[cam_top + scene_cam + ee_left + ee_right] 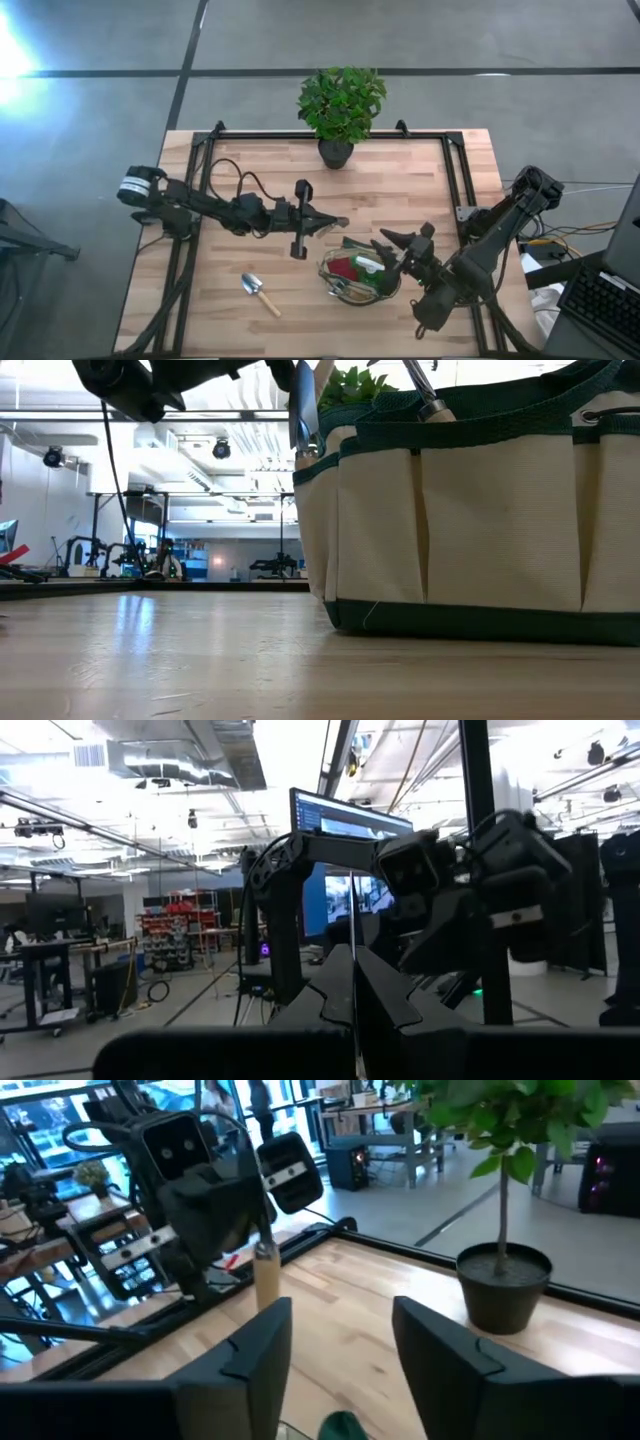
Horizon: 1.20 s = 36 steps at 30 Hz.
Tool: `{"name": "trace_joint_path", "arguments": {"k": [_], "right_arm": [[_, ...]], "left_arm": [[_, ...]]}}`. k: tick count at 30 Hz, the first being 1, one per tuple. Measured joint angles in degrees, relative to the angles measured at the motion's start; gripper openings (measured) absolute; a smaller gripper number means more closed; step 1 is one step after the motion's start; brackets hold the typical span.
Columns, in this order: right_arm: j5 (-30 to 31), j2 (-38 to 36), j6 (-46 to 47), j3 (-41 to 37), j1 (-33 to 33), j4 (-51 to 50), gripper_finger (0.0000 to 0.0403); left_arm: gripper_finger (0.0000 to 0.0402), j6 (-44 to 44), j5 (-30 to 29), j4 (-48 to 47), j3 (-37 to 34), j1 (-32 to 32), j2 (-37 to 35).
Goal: Pick & Place Garden tools in Gardening bag
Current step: Put the top brown trowel into the green gardening bag
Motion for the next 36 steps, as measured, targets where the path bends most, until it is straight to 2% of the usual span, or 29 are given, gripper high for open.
{"name": "trace_joint_path", "arguments": {"k": [6, 14, 18, 28, 36], "right_arm": [[-2.2, 0.1, -11.2, 0.0, -2.5, 11.5, 0.0188], [-6.5, 1.2, -28.9, 0.0, -6.1, 26.9, 0.0179], [-9.4, 1.4, -32.3, -0.1, -7.4, 29.9, 0.0172], [-15.7, 1.4, -42.6, -0.1, -9.2, 39.8, 0.0168], [-20.1, 1.4, -43.1, -0.1, -12.1, 40.3, 0.0159]], "left_arm": [[0.0, 0.1, 0.0, -1.0, 0.1, 0.0, 0.0], [0.0, -0.1, 1.5, -1.1, 0.1, 0.0, 0.0], [0.0, -1.8, 4.8, -1.5, 0.1, 0.0, 0.0], [0.0, -3.8, 6.1, -2.1, 0.1, 0.0, 0.0], [0.0, -6.0, 10.5, -2.1, 1.3, 0.0, -0.1]]}}
